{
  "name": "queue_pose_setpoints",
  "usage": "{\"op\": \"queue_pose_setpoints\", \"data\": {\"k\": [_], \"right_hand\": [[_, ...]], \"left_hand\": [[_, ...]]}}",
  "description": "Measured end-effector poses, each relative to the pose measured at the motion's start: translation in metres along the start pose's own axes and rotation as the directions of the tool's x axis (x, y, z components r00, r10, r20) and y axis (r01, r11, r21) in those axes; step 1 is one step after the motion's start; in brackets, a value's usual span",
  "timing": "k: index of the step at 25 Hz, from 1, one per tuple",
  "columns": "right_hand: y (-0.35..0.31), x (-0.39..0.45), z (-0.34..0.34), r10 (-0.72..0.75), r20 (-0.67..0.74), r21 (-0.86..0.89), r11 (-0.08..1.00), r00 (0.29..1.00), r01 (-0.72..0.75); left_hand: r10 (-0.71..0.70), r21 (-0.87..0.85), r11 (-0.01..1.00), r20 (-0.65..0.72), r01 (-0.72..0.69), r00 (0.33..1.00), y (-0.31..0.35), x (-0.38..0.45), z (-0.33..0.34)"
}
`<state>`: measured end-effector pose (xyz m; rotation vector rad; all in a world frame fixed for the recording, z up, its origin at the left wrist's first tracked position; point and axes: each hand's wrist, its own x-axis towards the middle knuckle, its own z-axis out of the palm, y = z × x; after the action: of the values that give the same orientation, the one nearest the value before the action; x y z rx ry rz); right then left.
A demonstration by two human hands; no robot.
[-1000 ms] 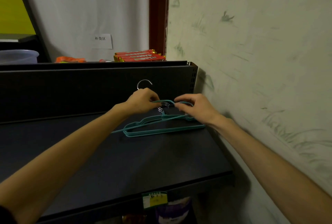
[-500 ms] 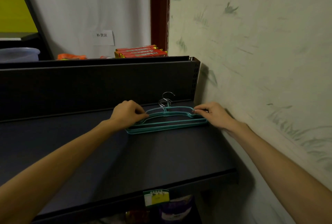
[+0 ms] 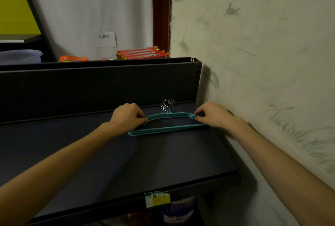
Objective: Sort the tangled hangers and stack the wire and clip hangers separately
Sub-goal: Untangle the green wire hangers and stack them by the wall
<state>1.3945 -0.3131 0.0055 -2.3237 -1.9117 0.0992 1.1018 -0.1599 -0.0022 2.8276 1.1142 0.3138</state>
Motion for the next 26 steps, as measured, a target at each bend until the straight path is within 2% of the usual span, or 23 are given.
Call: {"op": "queue_pose_setpoints", "data": {"k": [5,10,14,16,19,22,26], "right_hand": [[-0.013,0.014,-0.001,0.035,0.032,-0.130,0.991,0.999,-0.031],[-0.010,0.026,-0.011,0.048,0.114,-0.100,0.994,0.992,-0.037],[-0.014,0.033,-0.016,0.032,0.170,-0.128,0.992,0.985,-0.011],[-0.014,0.033,-0.016,0.030,0.152,-0.104,0.995,0.988,-0.014],[-0.013,0.031,-0.012,0.027,0.104,-0.066,0.998,0.994,-0.020],[-0.014,0.027,-0.006,0.014,0.054,-0.101,0.995,0.998,-0.009],[-0.013,0.029,-0.005,-0.018,0.051,-0.151,0.988,0.999,0.026]], "left_hand": [[-0.006,0.131,0.991,0.123,-0.010,0.992,0.008,0.008,-0.003],[-0.094,-0.027,0.995,0.115,0.098,0.989,0.000,0.011,-0.001],[-0.106,-0.022,0.994,0.097,0.108,0.990,0.001,0.007,0.001],[-0.099,-0.059,0.993,0.120,0.107,0.988,0.000,0.006,0.000],[-0.105,-0.064,0.992,0.084,0.110,0.991,0.003,0.005,0.002],[-0.137,-0.048,0.989,0.040,0.138,0.990,0.007,0.005,0.005],[-0.128,-0.045,0.990,0.065,0.131,0.990,0.006,0.005,0.005]]}}
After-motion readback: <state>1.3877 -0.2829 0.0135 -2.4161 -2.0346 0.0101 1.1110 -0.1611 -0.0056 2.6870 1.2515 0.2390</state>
